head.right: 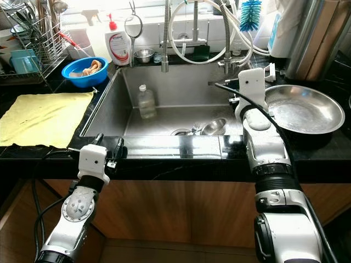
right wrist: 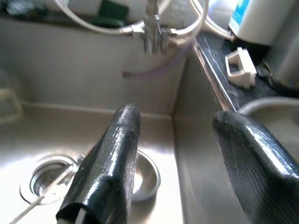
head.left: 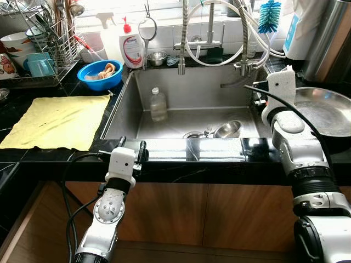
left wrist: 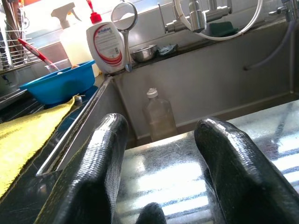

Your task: Kitchen organization

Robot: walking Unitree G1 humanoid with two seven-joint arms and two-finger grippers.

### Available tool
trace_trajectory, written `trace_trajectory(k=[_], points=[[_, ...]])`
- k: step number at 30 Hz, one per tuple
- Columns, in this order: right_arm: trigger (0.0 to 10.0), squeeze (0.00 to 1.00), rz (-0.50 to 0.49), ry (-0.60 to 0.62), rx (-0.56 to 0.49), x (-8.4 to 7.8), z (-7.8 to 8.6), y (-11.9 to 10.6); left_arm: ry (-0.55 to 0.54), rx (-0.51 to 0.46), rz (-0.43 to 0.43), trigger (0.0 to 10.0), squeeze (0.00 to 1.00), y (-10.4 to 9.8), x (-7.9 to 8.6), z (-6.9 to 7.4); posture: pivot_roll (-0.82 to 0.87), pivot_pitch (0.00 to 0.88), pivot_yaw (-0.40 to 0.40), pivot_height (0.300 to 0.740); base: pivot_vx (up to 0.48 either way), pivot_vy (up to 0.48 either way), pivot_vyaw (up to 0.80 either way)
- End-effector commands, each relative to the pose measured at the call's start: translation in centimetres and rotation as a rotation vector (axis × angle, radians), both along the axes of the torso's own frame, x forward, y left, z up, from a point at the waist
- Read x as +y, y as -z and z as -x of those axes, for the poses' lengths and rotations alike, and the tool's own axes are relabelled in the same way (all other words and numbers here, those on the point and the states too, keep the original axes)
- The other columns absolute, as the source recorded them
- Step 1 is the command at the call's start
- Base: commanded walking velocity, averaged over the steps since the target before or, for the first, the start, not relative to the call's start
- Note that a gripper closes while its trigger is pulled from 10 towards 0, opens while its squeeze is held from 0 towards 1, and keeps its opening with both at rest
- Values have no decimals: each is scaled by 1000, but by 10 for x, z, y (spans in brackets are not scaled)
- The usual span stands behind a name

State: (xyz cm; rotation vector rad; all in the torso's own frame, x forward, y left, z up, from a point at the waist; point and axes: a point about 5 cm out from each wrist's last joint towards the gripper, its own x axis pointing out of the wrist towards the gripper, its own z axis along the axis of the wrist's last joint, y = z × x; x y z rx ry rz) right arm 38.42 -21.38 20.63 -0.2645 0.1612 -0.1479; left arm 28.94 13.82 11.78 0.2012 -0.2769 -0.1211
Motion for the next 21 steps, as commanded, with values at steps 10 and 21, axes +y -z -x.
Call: trace_trajectory(k=[10, 21], points=[[10000, 0, 66, 55, 5, -3, 6, 0, 15, 92, -34, 10000, 0, 17, 0, 1, -134, 0, 82, 740, 0, 0, 0], [10000, 0, 59, 171, 34, -16, 10, 9, 19, 97, -35, 10000, 0, 18, 0, 1, -131, 0, 86, 740, 0, 0, 0]])
